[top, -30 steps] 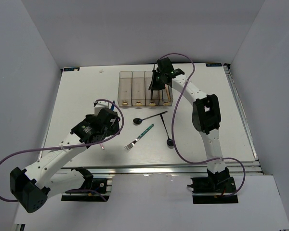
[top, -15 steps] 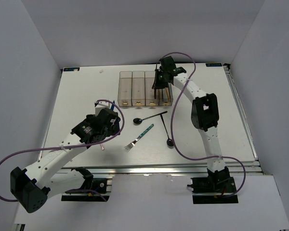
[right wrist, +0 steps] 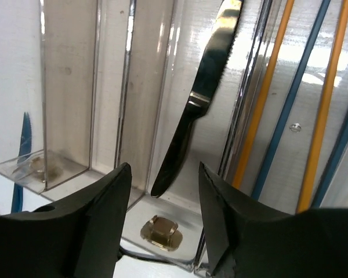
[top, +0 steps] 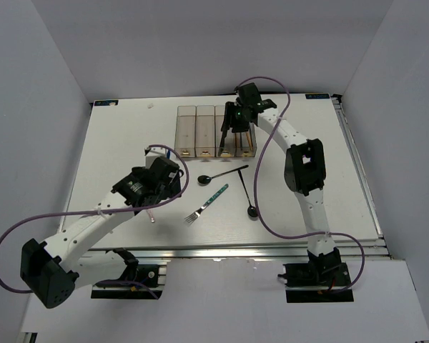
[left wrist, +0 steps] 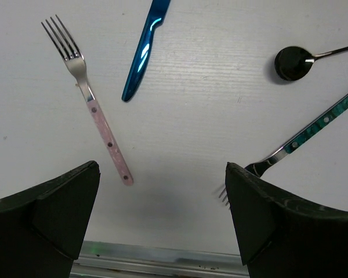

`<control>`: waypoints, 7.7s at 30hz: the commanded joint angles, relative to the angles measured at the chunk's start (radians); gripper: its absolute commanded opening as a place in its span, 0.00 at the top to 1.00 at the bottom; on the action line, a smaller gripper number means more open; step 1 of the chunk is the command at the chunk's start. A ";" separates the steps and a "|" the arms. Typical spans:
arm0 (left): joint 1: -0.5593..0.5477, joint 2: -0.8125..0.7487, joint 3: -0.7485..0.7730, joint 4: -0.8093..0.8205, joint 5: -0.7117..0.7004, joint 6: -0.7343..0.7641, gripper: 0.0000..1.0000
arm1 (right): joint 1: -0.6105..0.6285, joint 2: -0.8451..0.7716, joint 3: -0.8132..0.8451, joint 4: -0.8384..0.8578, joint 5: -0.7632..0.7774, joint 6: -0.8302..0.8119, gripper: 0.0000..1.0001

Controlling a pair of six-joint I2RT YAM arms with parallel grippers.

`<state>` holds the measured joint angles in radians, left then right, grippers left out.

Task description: Sort the eating utensils into containers

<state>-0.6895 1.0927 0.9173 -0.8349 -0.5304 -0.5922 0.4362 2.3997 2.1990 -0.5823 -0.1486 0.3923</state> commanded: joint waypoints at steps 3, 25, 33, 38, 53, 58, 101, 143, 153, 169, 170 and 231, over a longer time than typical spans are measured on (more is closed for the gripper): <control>0.013 0.093 0.113 0.043 -0.066 0.000 0.02 | -0.001 -0.192 0.001 0.004 0.006 -0.004 0.44; 0.461 0.667 0.341 0.060 0.418 0.344 0.07 | -0.116 -0.901 -1.101 0.523 -0.534 0.191 0.11; 0.464 0.736 0.308 0.106 0.425 0.339 0.19 | -0.113 -1.028 -1.173 0.515 -0.456 0.166 0.11; 0.466 0.773 0.252 0.135 0.399 0.328 0.38 | -0.111 -1.076 -1.188 0.500 -0.419 0.151 0.11; 0.464 0.812 0.129 0.177 0.426 0.310 0.88 | -0.109 -1.159 -1.167 0.447 -0.390 0.114 0.11; 0.461 0.783 0.083 0.169 0.412 0.292 1.00 | -0.109 -1.153 -1.191 0.473 -0.443 0.109 0.11; 0.248 0.547 -0.034 0.112 0.376 0.108 0.89 | 0.253 -0.818 -1.205 0.665 -0.279 0.250 0.12; 0.212 0.325 0.054 0.062 0.331 0.080 1.00 | 0.268 -0.749 -1.240 0.863 -0.324 0.327 0.12; 0.186 0.279 0.083 0.040 0.365 0.068 1.00 | 0.320 -0.630 -1.167 1.013 -0.296 0.453 0.13; 0.128 0.208 0.084 0.103 0.469 0.032 1.00 | 0.358 -0.418 -0.981 1.039 -0.302 0.537 0.15; 0.125 0.205 0.086 0.103 0.474 0.034 1.00 | 0.361 -0.412 -0.981 1.053 -0.322 0.545 0.17; 0.119 -0.126 -0.216 0.415 0.776 0.107 0.02 | -0.030 -0.022 -0.001 0.111 -0.065 -0.041 0.96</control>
<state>-0.5671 0.9726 0.7086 -0.4397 0.2260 -0.4870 0.3996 2.4115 2.2150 -0.4980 -0.2283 0.3691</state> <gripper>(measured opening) 0.979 0.126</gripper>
